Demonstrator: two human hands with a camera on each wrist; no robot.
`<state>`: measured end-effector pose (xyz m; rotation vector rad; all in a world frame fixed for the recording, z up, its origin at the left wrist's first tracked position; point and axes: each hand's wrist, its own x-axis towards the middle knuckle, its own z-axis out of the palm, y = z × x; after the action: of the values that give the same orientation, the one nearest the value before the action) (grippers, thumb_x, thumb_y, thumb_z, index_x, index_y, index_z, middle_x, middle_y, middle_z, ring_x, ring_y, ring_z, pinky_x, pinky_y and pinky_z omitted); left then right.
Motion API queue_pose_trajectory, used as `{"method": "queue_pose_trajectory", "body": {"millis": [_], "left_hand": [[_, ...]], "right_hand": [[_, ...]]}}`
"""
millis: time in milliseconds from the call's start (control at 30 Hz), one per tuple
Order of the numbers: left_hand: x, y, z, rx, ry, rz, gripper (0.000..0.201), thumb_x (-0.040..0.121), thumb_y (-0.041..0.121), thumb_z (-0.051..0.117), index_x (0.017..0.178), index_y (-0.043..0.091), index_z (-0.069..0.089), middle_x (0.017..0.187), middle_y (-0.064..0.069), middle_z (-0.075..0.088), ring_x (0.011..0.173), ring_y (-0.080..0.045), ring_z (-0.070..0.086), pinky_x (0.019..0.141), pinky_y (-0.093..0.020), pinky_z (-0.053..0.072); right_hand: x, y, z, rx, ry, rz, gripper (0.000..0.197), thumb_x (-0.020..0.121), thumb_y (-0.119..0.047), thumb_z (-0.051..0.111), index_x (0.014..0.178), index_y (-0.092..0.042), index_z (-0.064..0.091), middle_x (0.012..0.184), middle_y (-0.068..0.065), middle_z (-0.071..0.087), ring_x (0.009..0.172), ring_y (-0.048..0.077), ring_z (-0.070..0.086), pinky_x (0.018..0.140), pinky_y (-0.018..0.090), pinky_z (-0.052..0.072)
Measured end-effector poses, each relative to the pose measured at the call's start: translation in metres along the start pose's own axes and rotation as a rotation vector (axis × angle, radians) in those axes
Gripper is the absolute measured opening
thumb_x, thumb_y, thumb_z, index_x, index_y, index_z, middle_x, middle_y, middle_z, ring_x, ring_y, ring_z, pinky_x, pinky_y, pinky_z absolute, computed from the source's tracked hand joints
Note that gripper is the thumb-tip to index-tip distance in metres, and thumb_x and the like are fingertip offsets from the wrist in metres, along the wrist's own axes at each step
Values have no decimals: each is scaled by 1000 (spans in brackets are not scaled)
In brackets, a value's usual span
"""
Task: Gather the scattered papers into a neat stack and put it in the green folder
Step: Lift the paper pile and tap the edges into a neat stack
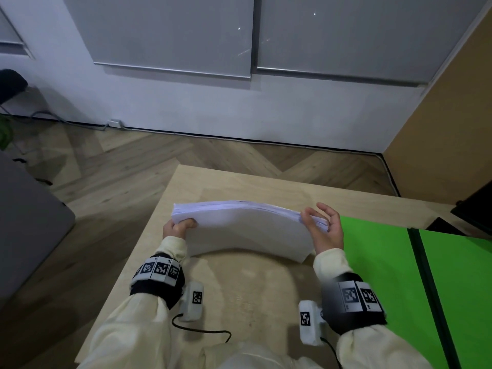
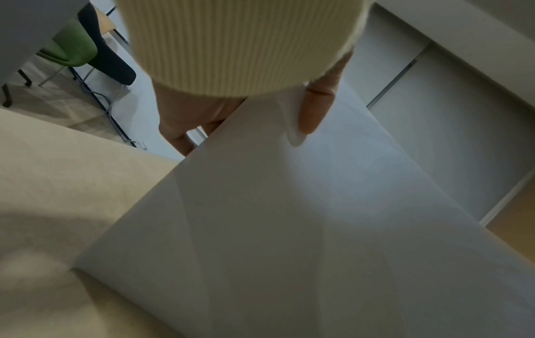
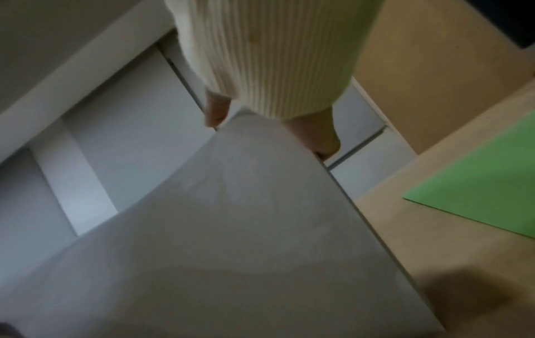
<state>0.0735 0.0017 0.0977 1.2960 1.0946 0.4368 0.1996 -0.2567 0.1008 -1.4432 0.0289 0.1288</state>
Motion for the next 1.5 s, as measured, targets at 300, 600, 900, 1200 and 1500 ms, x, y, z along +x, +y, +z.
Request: {"method": "queue_pose_trajectory", "body": {"millis": [300,600,900,1200,1500], "left_hand": [[-7,-2,8,46,-35,-44,69,60,17,78,120,-5,50,104,-13,56,92,-26,54,78,-31,43],[-15,13,6,-104,-49,208,15,53,12,55,65,16,63,69,0,58,71,-15,50,63,-16,39],[-22,-1,24,-139,185,211,19,69,30,75,76,19,61,83,-6,59,76,-18,51,59,-10,42],[-14,1,23,59,163,277,18,83,29,65,75,20,51,92,-4,57,87,-18,51,75,-17,34],[-9,1,8,78,-196,450,33,52,54,60,70,27,59,74,8,59,67,-3,53,54,1,39]], "right_hand": [[1,7,-11,-288,-49,61,32,76,-8,74,102,8,66,83,10,65,66,13,62,48,9,46],[0,-11,-17,-141,-29,27,9,76,-22,72,73,-17,65,50,-16,65,49,-6,55,48,3,44],[-2,4,0,-118,190,-85,25,82,-9,64,64,-26,58,55,-15,65,51,-13,54,56,9,42],[-3,15,-19,-207,-80,18,59,61,-43,79,113,-25,58,97,-9,66,85,-10,63,69,0,48],[-3,-9,-11,-270,-54,121,24,85,-18,65,65,-21,52,63,-5,59,60,11,52,53,12,45]]}}
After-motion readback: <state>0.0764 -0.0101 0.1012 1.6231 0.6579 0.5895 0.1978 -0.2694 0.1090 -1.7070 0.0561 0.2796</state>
